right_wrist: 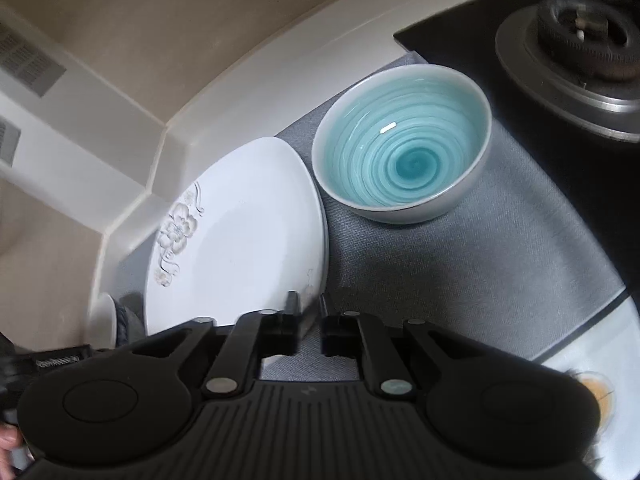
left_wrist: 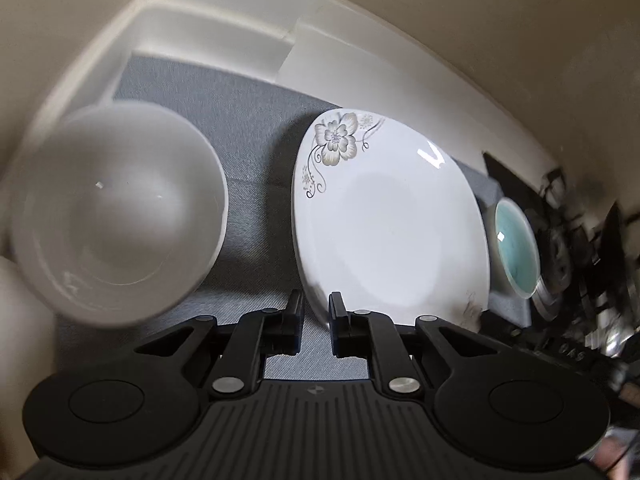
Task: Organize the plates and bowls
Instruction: 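Move both grippers to the brown plate rim and close them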
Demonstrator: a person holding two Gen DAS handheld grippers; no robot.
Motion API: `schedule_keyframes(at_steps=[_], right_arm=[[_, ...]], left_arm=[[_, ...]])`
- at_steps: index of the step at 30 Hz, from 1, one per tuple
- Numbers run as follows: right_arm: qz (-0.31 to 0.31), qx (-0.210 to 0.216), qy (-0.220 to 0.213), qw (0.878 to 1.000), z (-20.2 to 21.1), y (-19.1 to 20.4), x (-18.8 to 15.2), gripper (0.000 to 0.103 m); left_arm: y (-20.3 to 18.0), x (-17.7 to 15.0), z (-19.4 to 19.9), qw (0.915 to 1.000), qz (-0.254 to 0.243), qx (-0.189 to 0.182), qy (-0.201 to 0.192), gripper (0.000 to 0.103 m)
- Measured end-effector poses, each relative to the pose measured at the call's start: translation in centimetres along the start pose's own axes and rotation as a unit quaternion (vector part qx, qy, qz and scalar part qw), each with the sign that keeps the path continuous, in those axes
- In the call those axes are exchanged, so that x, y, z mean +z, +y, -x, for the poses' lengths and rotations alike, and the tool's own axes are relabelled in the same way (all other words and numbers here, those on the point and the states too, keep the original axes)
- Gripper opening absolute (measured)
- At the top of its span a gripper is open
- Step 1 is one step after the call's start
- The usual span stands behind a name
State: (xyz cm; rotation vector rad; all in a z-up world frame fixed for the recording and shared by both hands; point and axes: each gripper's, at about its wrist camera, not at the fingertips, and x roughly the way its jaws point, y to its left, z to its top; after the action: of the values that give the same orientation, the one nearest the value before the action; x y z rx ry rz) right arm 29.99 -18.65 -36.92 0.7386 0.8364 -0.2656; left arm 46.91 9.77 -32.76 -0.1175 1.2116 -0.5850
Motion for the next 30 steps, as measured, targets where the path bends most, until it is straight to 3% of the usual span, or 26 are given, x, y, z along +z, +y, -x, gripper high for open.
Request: schedule_keyframes(at_steps=[2, 3, 4, 5, 8, 12, 14, 16, 21, 26, 30], right_arm=[[0.029, 0.002, -0.004, 1.0, 1.4, 0.0, -0.9, 0.027], [0.042, 0.005, 0.0, 0.999, 2.1, 0.0, -1.6, 0.039], [0.057, 0.003, 0.007, 0.998, 2.7, -0.1, -2.4, 0.048], [0.072, 0.002, 0.016, 0.997, 3.2, 0.0, -3.1, 0.05], [0.112, 0.013, 0.047, 0.992, 4.3, 0.3, -5.5, 0.051], [0.132, 0.032, 0.086, 0.987, 4.0, 0.6, -7.9, 0.051], [0.13, 0.035, 0.101, 0.986, 3.4, 0.5, -8.6, 0.046], [0.138, 0.029, 0.11, 0.984, 2.8, 0.4, -9.1, 0.021], [0.148, -0.009, 0.076, 0.986, 4.1, -0.5, -8.8, 0.008], [0.114, -0.035, 0.05, 0.992, 6.6, -4.0, -7.3, 0.006], [0.08, -0.035, 0.049, 0.995, 7.8, -6.3, -7.4, 0.01]], left_arm=[[-1.5, -0.9, 1.4, 0.9992, -0.03, 0.02, -0.019, 0.016], [-2.0, -1.3, 2.1, 0.9985, -0.042, 0.024, -0.025, 0.017], [-2.5, -1.8, 2.7, 0.998, -0.05, 0.027, -0.028, 0.026], [-2.8, -2.2, 3.2, 0.9977, -0.053, 0.028, -0.031, 0.039], [-3.8, -3.4, 4.3, 0.9971, -0.061, 0.031, -0.033, 0.057], [-4.8, -4.6, 4.5, 0.9963, -0.076, 0.031, -0.022, 0.064], [-5.1, -5.0, 4.4, 0.9957, -0.083, 0.038, -0.017, 0.065], [-4.9, -5.4, 4.1, 0.9952, -0.086, 0.045, -0.009, 0.065], [-4.8, -6.3, 3.8, 0.9946, -0.094, 0.038, 0.018, 0.065], [-5.6, -6.7, 3.0, 0.9944, -0.093, 0.023, 0.045, 0.065], [-6.4, -6.8, 1.2, 0.9922, -0.079, -0.026, 0.093, 0.064]])
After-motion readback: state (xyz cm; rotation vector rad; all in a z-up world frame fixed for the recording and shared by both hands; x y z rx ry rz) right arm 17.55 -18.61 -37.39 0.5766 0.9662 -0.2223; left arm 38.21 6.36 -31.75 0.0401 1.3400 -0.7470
